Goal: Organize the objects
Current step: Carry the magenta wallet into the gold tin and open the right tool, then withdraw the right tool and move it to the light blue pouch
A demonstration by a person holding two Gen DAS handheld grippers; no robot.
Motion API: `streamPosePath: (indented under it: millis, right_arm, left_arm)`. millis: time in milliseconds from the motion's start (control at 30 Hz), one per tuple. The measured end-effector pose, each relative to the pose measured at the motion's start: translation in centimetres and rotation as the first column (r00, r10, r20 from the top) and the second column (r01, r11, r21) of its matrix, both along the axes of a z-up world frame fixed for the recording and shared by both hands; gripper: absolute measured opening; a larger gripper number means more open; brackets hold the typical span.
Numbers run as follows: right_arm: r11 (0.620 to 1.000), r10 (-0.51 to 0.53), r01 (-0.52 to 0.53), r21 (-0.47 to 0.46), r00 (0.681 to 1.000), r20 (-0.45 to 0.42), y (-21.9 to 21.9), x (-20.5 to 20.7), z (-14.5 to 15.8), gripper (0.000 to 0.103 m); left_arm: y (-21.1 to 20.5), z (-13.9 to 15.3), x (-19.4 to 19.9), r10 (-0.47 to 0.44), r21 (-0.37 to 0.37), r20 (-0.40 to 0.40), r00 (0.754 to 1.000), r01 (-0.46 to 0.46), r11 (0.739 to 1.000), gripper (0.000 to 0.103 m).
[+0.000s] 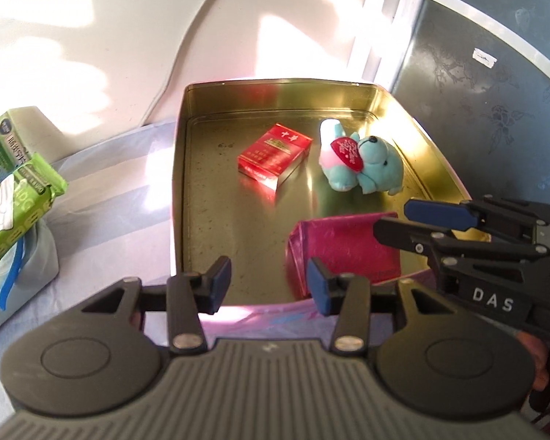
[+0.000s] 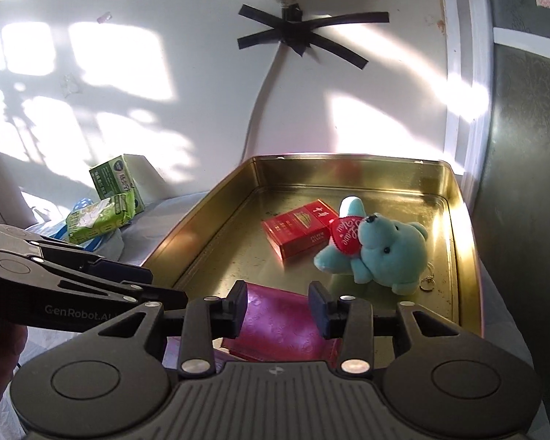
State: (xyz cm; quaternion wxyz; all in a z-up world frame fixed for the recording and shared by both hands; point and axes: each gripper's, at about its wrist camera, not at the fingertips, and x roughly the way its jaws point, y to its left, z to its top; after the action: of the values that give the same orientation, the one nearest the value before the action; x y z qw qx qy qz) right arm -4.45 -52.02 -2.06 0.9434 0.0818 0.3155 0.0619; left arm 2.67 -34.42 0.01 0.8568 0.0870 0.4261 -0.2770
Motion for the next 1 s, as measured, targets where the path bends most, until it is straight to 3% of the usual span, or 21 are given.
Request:
streamPosePath:
  millis: [200, 367, 500, 633, 867, 1000]
  right_arm:
    - [0.985, 0.158, -0.156, -0.067, 0.987, 0.022, 5.0, -1.5, 0.6, 0.039]
    - [0.96, 0.271, -0.274, -0.051, 0.96, -0.065, 9.2, -1.0, 0.1, 0.04]
    - [0.949, 0.311, -0.314, 0.02, 0.928, -0.207, 12.1, 0.3, -1.8, 0.04]
    - [0.95, 0.305, -0.312, 0.032, 0.896, -0.322, 15.0, 1.0, -3.6, 0.04]
    - [0.944, 0.316, -0.326, 0.049, 0.855, -0.411, 19.4, 1.4, -5.1, 0.04]
    - [0.942, 0.319, -0.334, 0.04, 0.848, -0.422, 21.8, 1.5, -5.3, 0.044]
  left_arm:
    - [4.4, -0.8, -1.3, 0.027, 0.013, -0.023, 0.999, -0.027, 1.0, 0.049]
    - [7.8, -2.6, -1.1, 0.084, 0.07, -0.079, 0.993, -0.078, 0.994, 0.05]
    - [10.5, -3.9, -0.6, 0.136, 0.126, -0.116, 0.984, -0.121, 0.985, 0.05]
    - [13.6, -5.1, -0.3, 0.173, 0.155, -0.155, 0.973, -0.149, 0.977, 0.05]
    - [18.4, -6.4, 0.2, 0.217, 0.178, -0.189, 0.958, -0.183, 0.967, 0.05]
    - [20.7, -6.6, 0.3, 0.228, 0.185, -0.189, 0.955, -0.194, 0.963, 0.05]
